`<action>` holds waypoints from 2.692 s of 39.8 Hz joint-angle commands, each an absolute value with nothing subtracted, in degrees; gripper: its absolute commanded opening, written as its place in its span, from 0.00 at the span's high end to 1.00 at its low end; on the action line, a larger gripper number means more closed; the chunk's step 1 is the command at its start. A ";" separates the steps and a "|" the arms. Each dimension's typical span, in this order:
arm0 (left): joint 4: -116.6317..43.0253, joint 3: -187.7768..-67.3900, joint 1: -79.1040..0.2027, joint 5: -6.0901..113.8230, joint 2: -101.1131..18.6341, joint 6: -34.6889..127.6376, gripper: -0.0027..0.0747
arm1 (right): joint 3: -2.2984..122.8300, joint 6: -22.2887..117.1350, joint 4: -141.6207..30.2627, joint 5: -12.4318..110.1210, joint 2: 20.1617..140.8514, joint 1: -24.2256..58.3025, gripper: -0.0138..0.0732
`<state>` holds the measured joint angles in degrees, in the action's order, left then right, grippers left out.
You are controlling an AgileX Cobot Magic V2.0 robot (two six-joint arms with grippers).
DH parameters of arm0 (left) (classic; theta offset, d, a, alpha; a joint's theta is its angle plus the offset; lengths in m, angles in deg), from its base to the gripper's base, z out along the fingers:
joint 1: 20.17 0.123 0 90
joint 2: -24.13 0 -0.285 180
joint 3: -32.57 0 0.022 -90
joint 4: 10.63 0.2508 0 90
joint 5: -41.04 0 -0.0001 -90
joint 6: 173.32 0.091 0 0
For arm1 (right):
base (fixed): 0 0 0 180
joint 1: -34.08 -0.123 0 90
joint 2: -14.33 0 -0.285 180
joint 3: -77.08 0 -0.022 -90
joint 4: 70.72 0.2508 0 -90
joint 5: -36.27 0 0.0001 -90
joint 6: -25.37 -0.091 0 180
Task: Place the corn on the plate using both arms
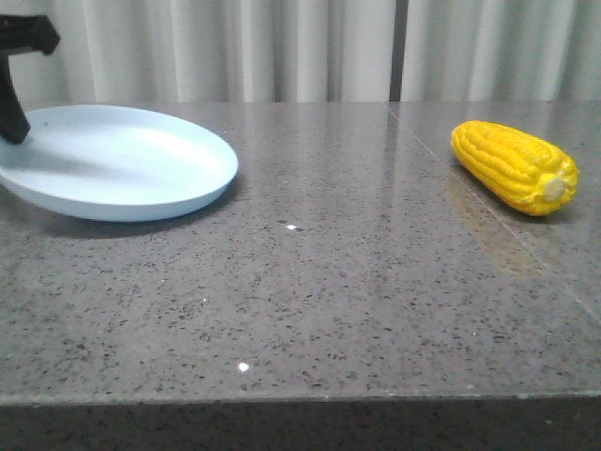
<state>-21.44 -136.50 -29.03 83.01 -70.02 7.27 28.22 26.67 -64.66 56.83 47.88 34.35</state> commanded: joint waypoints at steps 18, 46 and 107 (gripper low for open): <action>-33.65 -139.46 -40.86 77.58 -72.58 9.67 0.99 | 30.21 27.07 -64.66 52.42 48.39 34.65 0.15; -9.49 -139.37 -41.10 78.01 -61.94 1.83 0.69 | 30.21 27.07 -64.66 52.42 48.39 34.65 0.15; 10.27 -91.37 -41.20 54.04 4.69 -9.85 0.99 | 31.64 27.07 -61.02 58.26 50.71 34.65 0.15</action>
<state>9.81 -89.96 -41.02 58.94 5.35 -9.21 28.68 26.67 -62.67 59.63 48.42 34.35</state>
